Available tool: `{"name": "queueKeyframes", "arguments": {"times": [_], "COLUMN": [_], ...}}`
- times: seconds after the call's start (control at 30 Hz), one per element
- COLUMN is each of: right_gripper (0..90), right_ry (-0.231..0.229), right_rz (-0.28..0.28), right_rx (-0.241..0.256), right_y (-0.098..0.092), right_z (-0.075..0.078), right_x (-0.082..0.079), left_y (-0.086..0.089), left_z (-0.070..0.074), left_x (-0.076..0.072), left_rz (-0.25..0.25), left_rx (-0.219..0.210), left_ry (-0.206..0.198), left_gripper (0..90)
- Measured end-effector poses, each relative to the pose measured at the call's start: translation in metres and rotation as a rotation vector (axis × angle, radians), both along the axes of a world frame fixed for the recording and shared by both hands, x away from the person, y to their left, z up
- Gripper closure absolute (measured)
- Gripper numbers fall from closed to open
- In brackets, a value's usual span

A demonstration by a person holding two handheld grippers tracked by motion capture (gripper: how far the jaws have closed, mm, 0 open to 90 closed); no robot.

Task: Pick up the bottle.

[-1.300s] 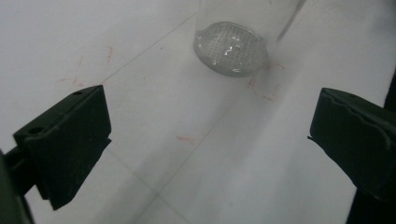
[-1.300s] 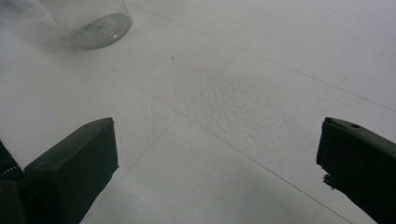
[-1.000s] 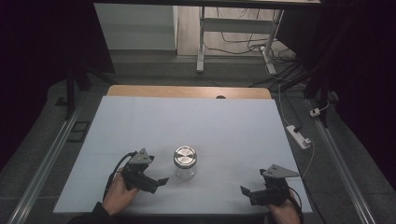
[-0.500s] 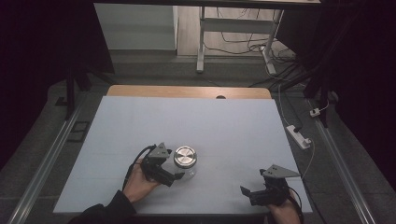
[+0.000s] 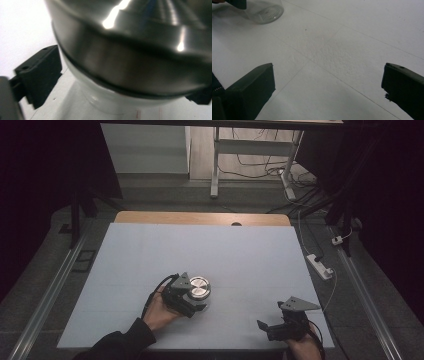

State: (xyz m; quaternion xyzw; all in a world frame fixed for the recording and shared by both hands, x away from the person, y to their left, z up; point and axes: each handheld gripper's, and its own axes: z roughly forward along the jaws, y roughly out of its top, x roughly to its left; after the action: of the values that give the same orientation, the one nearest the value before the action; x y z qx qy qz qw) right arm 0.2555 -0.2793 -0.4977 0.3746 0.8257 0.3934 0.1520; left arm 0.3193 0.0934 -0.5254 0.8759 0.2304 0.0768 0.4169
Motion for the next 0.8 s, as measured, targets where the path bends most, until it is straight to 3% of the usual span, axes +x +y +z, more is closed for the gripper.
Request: {"name": "queueKeyframes", "arguments": {"times": [0.17,0.53,0.67,0.8], "right_gripper": [0.0,0.0,0.0,0.0], "right_ry": [-0.001,0.008,0.007,0.002], "right_rz": [0.002,-0.002,0.0,0.004], "right_rx": [-0.002,-0.001,0.0,0.0], "right_y": [0.0003,0.0004,0.0007,0.0006], "right_z": [-0.0001,-0.0004,-0.0003,-0.0002], "right_x": [0.0,0.0016,0.0016,0.0013], "left_y": [-0.0015,-0.0014,-0.0006,-0.003], "left_z": [-0.0009,0.0005,-0.0014,0.0016], "left_x": [-0.0033,-0.0022,-0.0035,-0.0028], "left_rz": [-0.018,-0.03,-0.016,-0.004], "left_rx": [-0.002,0.014,-0.008,-0.007], "left_ry": [-0.019,-0.018,-0.024,-0.003], "left_gripper": [14.8,15.3,15.4,15.5]}}
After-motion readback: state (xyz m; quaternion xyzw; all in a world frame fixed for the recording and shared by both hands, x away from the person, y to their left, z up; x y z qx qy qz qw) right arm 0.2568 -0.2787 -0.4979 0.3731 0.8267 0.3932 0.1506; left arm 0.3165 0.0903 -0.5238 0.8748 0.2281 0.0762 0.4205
